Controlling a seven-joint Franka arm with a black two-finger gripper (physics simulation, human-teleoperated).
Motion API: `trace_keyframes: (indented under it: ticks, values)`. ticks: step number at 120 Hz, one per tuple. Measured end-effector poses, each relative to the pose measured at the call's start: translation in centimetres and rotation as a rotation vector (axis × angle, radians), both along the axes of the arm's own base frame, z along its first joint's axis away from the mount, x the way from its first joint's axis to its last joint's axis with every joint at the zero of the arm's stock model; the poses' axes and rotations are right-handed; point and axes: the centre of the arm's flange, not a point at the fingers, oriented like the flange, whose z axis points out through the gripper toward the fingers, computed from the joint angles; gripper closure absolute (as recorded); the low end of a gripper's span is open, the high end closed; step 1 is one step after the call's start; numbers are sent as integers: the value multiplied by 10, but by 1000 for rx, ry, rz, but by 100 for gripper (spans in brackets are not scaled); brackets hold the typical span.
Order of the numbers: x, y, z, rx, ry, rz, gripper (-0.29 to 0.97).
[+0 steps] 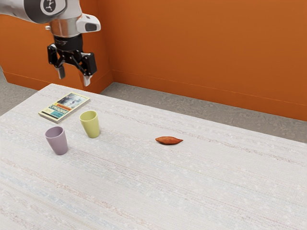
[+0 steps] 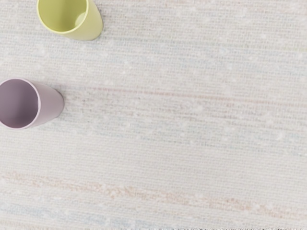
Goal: Place the left cup onto the right cup
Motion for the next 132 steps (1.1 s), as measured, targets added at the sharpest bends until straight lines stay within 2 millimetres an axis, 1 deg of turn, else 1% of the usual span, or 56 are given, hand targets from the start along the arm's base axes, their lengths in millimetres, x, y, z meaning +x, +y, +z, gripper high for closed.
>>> trace_keyframes:
  ticks: [9, 16, 24, 31, 44, 59, 72, 81, 91, 98, 113, 117, 123, 132]
  values:
    - [0, -3, -1, -2, 3, -2, 0]
    - [6, -2, -4, 0, 8, 1, 0]
    - [21, 0, -10, 5, 13, 8, 0]
    - [40, 2, -19, 8, 19, 14, 0]
    - [59, 16, -32, 15, 31, 38, 0]
    - [69, 32, -52, 27, 52, 60, 0]
    - [73, 43, -84, 31, 80, 69, 0]
    - [72, 50, -116, 29, 115, 71, 0]
    - [69, 52, -151, 27, 143, 64, 0]
    - [67, 51, -170, 25, 148, 57, 0]
    - [63, 50, -200, 20, 144, 44, 0]
    - [62, 53, -206, 18, 140, 47, 0]
    - [62, 62, -210, 17, 128, 58, 0]
    - [61, 85, -210, 17, 108, 84, 0]
